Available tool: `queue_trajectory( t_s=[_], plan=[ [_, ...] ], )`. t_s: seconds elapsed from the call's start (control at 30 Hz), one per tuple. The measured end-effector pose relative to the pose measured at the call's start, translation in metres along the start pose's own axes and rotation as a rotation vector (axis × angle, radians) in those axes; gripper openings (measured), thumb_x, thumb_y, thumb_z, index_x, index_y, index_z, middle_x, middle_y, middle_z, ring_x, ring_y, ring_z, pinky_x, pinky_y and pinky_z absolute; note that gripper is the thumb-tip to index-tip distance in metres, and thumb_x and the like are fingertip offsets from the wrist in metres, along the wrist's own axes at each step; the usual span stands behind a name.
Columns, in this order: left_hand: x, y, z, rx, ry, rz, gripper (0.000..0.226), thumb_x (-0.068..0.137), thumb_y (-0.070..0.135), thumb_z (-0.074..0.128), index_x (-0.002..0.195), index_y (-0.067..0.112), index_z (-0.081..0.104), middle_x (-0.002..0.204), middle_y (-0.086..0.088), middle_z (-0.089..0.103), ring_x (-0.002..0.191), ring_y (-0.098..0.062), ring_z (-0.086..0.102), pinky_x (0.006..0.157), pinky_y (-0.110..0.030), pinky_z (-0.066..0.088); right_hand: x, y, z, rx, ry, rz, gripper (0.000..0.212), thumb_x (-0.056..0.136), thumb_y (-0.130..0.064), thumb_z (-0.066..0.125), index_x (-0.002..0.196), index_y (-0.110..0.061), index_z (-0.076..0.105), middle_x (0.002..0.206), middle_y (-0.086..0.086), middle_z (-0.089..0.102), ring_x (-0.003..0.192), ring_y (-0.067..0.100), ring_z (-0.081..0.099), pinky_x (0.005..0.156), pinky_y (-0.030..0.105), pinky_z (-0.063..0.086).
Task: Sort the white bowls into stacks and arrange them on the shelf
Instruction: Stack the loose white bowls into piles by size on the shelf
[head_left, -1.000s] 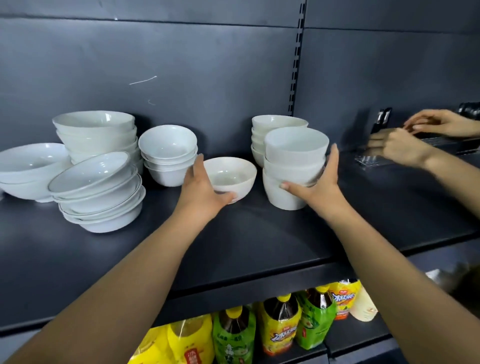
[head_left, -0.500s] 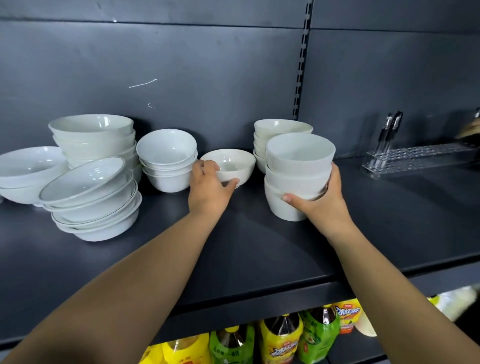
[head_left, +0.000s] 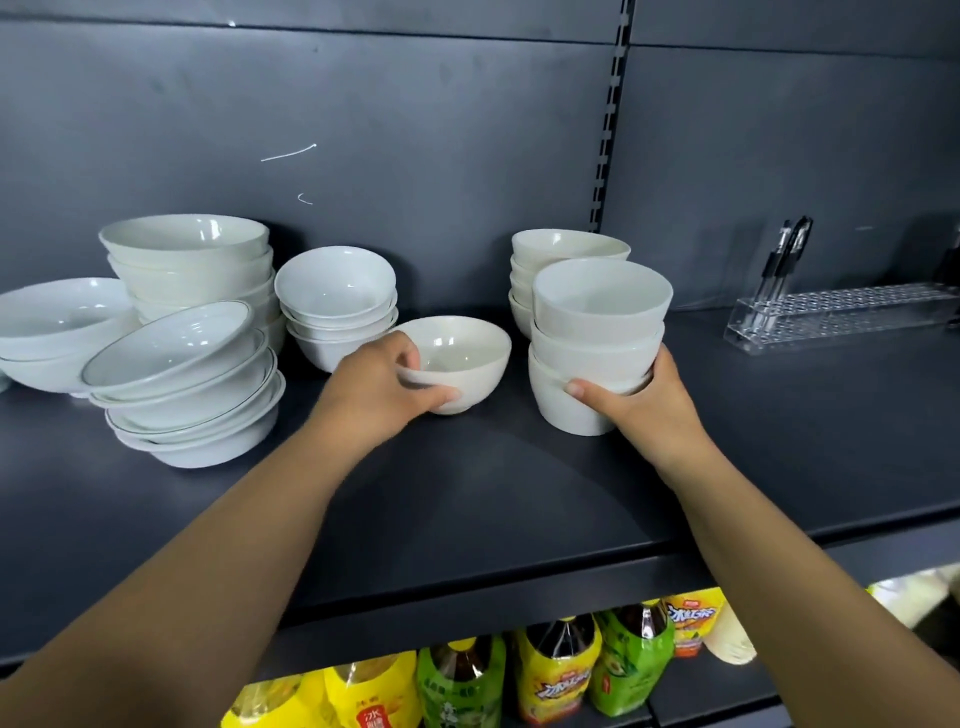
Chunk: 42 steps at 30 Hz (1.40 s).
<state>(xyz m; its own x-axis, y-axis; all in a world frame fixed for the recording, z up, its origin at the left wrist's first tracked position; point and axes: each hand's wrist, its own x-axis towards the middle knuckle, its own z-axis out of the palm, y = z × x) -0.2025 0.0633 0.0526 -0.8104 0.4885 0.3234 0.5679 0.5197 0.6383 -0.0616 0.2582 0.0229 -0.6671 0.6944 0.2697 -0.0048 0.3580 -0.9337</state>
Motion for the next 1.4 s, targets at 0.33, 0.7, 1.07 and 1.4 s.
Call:
queue_trajectory(
  t_s=[0.33, 0.7, 1.07, 1.4],
  plan=[
    [-0.066, -0.038, -0.048, 0.09, 0.145, 0.0, 0.036, 0.065, 0.03, 0.08, 0.073, 0.019, 0.047, 0.074, 0.011, 0.05, 0.071, -0.011, 0.047, 0.059, -0.015, 0.035, 0.023, -0.027, 0.077, -0.138, -0.244, 0.039, 0.106, 0.046, -0.061, 0.078, 0.134, -0.019, 0.035, 0.133, -0.005, 0.05, 0.12, 0.016, 0.048, 0.101, 0.037, 0.042],
    [-0.088, -0.068, -0.044, 0.036, 0.343, 0.25, 0.046, 0.059, 0.054, 0.067, 0.085, 0.025, 0.043, 0.106, 0.004, 0.048, 0.099, 0.001, 0.044, 0.08, -0.014, 0.037, 0.05, -0.035, 0.12, -0.228, -0.153, 0.111, 0.101, 0.071, -0.053, 0.069, 0.14, -0.003, 0.014, 0.149, 0.008, 0.028, 0.132, 0.027, 0.034, 0.104, 0.034, 0.031],
    [-0.091, -0.07, -0.047, -0.169, 0.197, 0.111, 0.06, 0.037, 0.058, 0.076, 0.078, 0.039, 0.037, 0.122, 0.029, 0.026, 0.117, 0.011, 0.037, 0.09, -0.016, 0.046, 0.072, -0.017, 0.142, -0.574, -0.214, 0.197, 0.108, 0.072, -0.082, 0.03, 0.139, 0.002, 0.019, 0.143, 0.016, 0.036, 0.135, 0.03, 0.03, 0.113, 0.042, 0.015],
    [-0.085, -0.067, -0.055, -0.734, 0.144, -0.123, 0.051, 0.036, 0.039, 0.078, 0.072, 0.026, 0.045, 0.066, 0.015, 0.062, 0.066, -0.004, 0.057, 0.065, -0.021, 0.05, 0.069, -0.022, 0.14, -0.557, -0.283, 0.202, 0.105, 0.077, -0.078, 0.032, 0.142, 0.002, 0.014, 0.149, 0.018, 0.025, 0.138, 0.032, 0.022, 0.114, 0.041, 0.016]
  ],
)
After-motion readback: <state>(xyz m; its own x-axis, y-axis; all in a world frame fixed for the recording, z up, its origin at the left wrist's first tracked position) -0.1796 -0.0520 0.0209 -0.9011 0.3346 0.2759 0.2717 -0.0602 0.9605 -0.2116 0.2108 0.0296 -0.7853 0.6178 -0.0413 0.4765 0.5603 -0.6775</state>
